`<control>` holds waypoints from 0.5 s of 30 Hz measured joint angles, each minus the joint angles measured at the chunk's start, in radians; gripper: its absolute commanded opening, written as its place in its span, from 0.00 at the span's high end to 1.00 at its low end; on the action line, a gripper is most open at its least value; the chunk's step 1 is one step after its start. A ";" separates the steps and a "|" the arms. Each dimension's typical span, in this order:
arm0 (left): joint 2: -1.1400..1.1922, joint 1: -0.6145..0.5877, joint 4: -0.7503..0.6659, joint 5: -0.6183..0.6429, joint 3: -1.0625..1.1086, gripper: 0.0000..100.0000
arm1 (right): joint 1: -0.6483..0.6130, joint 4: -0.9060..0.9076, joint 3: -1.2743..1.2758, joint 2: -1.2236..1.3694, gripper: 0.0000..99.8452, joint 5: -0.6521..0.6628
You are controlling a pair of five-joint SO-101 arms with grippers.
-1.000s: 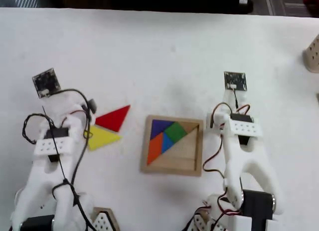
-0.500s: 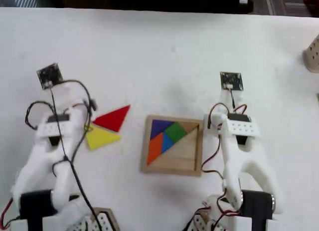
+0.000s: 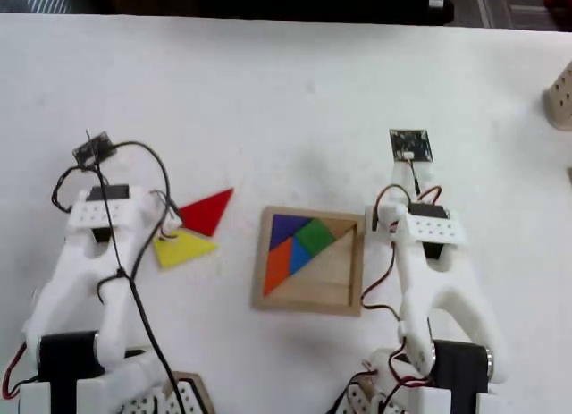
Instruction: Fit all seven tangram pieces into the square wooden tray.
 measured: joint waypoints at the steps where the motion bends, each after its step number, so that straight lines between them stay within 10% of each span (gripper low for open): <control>1: 0.000 0.006 0.000 0.002 0.018 0.79 | 0.000 0.000 0.000 0.000 0.96 0.000; 15: 0.029 0.048 -0.112 0.018 0.086 0.78 | -0.014 0.000 0.000 0.000 0.96 0.000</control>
